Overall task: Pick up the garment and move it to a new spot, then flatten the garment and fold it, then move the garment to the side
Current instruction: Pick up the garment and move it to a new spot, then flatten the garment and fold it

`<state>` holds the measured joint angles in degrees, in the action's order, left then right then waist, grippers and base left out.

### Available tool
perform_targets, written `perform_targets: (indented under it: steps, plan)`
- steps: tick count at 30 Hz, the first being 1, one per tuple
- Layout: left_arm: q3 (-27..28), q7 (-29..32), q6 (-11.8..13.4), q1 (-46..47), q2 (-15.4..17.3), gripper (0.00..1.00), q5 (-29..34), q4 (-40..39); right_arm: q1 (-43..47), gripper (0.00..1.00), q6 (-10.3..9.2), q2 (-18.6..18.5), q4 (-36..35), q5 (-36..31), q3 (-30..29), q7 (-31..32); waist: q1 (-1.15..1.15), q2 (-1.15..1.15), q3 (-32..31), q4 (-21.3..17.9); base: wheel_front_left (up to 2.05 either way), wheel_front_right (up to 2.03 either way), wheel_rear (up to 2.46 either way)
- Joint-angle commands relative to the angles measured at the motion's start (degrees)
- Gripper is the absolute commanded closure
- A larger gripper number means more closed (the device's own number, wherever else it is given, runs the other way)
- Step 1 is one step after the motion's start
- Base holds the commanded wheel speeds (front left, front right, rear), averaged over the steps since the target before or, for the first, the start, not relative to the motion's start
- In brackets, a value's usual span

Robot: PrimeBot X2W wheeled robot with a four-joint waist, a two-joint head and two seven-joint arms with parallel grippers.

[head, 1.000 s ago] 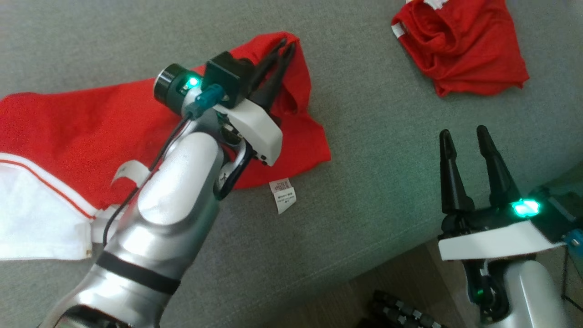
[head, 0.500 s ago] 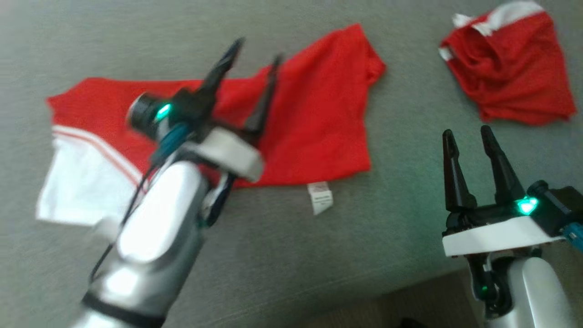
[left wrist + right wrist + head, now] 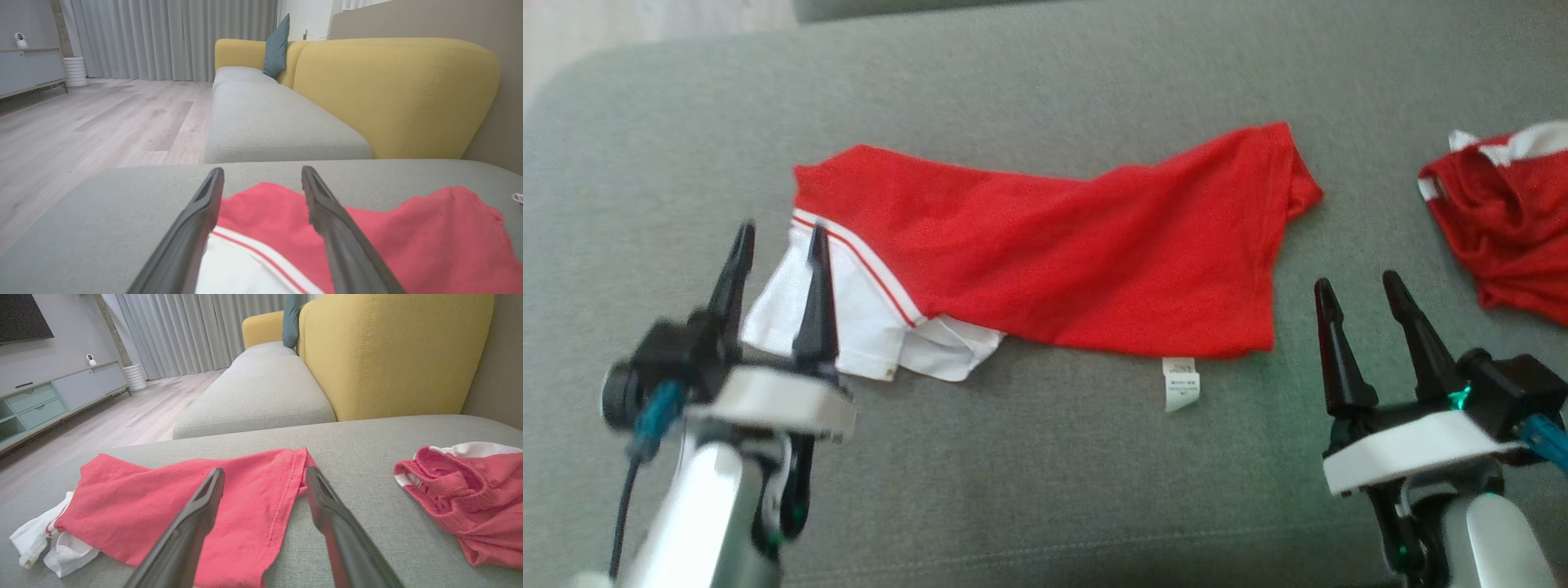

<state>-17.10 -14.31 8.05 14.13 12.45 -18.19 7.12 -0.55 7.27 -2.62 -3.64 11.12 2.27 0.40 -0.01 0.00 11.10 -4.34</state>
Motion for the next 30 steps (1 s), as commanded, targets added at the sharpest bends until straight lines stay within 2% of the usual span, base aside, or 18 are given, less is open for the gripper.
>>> perform_targets:
  steps: [1,5,12,30]
  plan:
    - [2.8,-0.68,0.19,-0.1,1.49,0.0,-0.25,-2.53,-0.08,0.0,0.22,-0.82,-1.92,-0.37,1.01,0.37,0.01,0.0,-2.46,2.1,0.0,0.0,0.0]
    - [4.12,-0.68,0.69,-5.94,2.09,0.0,0.0,-4.11,2.17,0.0,0.22,-1.48,-2.12,-0.46,0.63,1.51,0.01,0.0,-4.82,2.97,0.0,0.0,0.0]
    - [3.83,-0.68,1.09,-10.92,2.05,0.0,0.67,-5.39,4.8,0.0,0.22,-1.75,-3.17,-0.63,0.7,2.73,0.01,0.0,-7.19,2.52,0.0,0.0,0.0]
    - [3.85,-0.69,1.74,-12.25,2.45,0.0,0.52,-5.12,5.63,0.0,0.22,-1.49,-5.91,-0.54,1.13,3.54,0.01,0.0,-7.34,1.97,0.0,0.0,0.0]
